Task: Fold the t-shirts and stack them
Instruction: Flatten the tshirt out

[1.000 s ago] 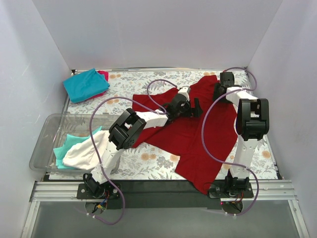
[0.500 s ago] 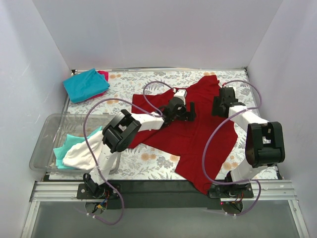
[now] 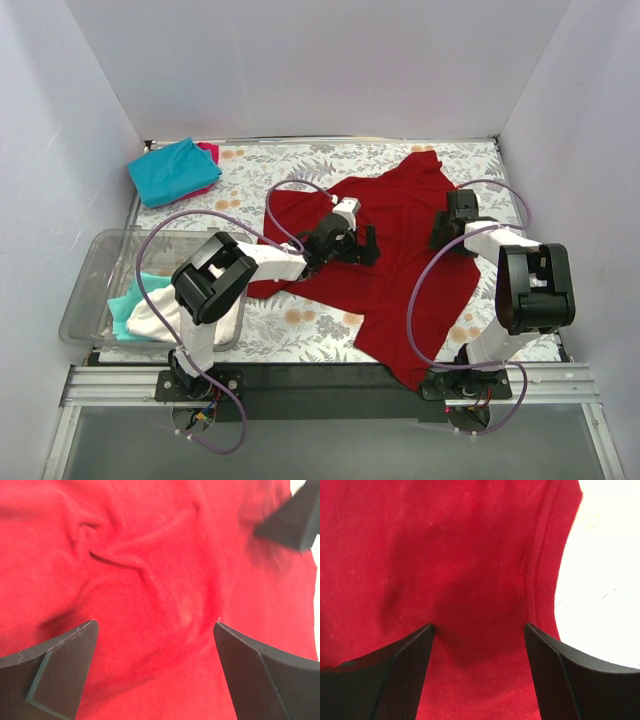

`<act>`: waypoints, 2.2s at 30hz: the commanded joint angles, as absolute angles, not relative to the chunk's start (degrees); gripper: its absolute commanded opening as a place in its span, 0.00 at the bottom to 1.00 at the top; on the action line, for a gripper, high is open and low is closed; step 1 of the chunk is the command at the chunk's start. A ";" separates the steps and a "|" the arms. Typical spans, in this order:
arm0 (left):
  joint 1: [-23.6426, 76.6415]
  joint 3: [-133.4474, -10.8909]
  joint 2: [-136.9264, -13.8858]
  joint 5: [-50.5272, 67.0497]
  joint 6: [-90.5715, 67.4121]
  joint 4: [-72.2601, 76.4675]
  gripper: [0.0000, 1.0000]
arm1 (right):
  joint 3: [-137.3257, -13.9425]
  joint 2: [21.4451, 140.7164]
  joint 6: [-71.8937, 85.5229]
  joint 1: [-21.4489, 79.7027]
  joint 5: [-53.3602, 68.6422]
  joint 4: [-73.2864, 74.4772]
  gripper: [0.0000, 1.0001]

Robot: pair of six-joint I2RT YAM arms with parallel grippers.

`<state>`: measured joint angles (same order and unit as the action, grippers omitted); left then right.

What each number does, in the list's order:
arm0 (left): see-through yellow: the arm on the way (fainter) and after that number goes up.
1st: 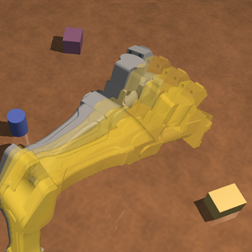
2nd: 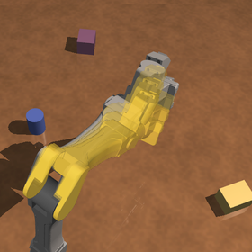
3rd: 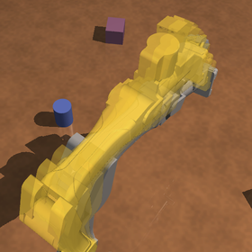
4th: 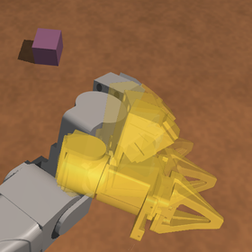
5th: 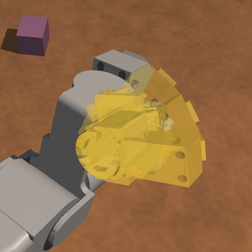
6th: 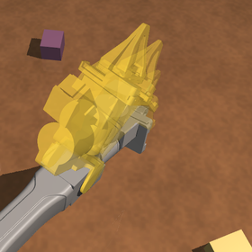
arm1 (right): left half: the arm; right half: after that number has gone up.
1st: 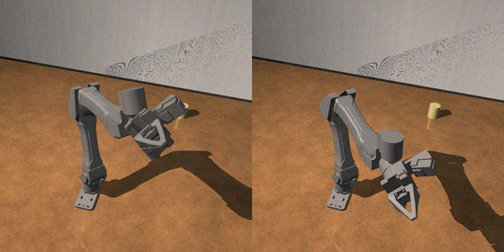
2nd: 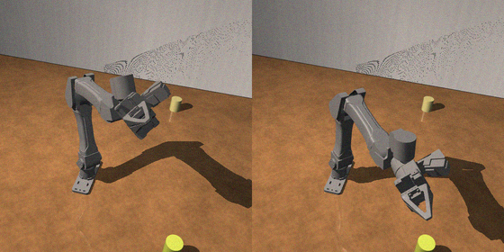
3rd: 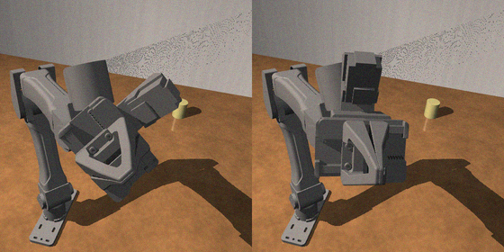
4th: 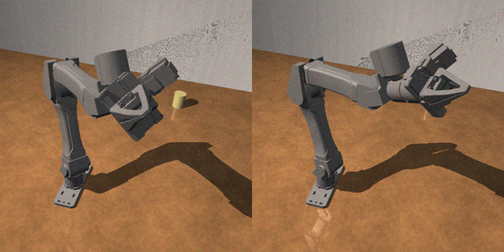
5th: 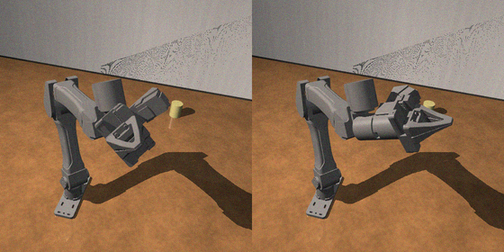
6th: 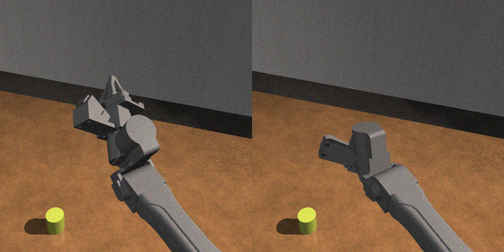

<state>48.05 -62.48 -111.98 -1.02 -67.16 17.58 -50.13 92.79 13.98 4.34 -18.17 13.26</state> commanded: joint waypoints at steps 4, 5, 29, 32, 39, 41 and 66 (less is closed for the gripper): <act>50.97 -61.17 -111.97 2.55 -67.50 21.45 0.92 | -55.01 99.83 14.06 2.37 -24.95 13.71 0.66; 51.76 -61.35 -112.49 2.64 -67.76 21.45 0.92 | -57.28 100.45 13.98 2.03 -25.31 13.71 0.66; 54.49 -77.26 -122.89 -2.45 -68.56 18.01 0.92 | -73.42 105.69 9.23 0.53 -21.62 12.58 0.65; 54.49 -75.68 -117.45 -5.26 -67.33 18.54 0.92 | -68.57 98.29 9.23 1.40 -21.88 11.34 0.66; 54.49 -65.23 -105.83 -13.86 -66.80 18.37 0.93 | -51.96 78.86 11.07 3.16 -20.40 12.48 0.68; 54.49 -61.45 -102.33 -16.86 -67.06 17.93 0.93 | -46.78 74.11 11.60 3.16 -16.62 13.18 0.68; 52.65 -25.75 -70.93 -28.21 -79.80 10.90 0.96 | -30.50 67.41 18.72 3.96 -20.21 15.12 0.69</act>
<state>52.97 -26.57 -74.11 -26.02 -79.00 11.25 -29.87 67.00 17.30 3.86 -16.80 16.53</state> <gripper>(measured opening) 0.954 0.686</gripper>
